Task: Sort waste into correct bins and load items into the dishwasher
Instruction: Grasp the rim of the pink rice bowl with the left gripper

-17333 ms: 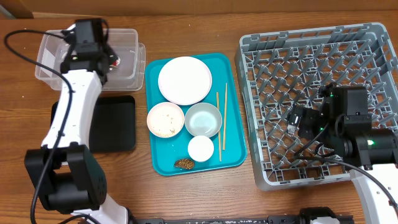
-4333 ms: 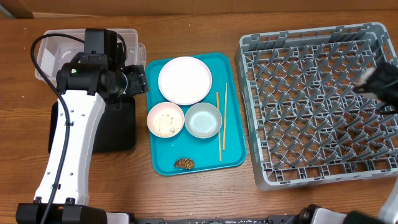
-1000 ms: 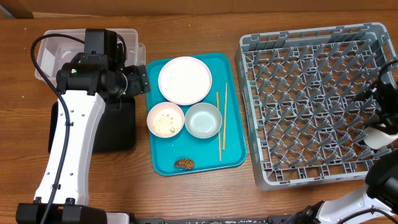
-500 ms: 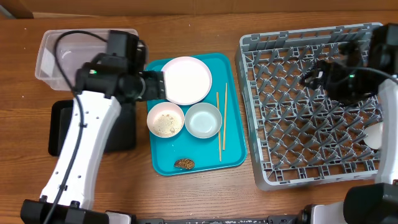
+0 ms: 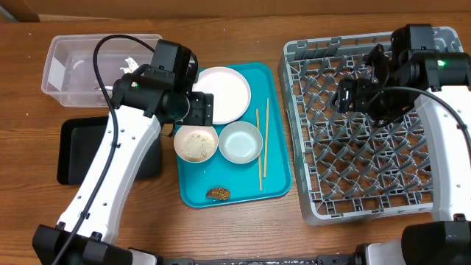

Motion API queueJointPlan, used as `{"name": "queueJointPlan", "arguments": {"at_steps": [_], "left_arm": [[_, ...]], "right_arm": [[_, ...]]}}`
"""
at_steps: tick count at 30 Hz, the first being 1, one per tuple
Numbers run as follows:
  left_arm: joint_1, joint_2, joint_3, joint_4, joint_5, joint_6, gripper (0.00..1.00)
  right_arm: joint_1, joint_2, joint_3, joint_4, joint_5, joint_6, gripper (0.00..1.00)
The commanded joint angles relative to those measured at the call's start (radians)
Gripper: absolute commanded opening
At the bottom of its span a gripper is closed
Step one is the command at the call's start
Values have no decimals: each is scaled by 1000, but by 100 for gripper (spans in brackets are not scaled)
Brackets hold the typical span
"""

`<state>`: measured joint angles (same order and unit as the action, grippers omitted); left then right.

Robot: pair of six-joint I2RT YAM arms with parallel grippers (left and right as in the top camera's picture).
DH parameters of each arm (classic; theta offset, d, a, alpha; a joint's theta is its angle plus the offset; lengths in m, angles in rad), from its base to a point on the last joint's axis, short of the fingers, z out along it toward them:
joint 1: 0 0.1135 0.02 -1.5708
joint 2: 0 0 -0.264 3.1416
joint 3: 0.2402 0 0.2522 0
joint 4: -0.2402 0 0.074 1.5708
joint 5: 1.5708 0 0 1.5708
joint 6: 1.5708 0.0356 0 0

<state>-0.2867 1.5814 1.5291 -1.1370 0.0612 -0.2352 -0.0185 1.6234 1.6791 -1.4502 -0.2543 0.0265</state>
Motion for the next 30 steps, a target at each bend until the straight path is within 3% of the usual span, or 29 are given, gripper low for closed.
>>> {"name": "queueJointPlan", "arguments": {"at_steps": [1, 13, 21, 30], "left_arm": [[-3, 7, -5, -29, -11, -5, 83], [-81, 8, -123, -52, -13, -4, 81], [-155, 16, -305, 94, -47, 12, 70], [-192, 16, -430, 265, -179, 11, 61]], "right_arm": [[1, -3, -5, 6, 18, 7, 99], [1, -2, -6, 8, 18, 7, 100], [1, -2, -6, 8, 18, 7, 100], [1, -2, -6, 8, 18, 7, 100]]}}
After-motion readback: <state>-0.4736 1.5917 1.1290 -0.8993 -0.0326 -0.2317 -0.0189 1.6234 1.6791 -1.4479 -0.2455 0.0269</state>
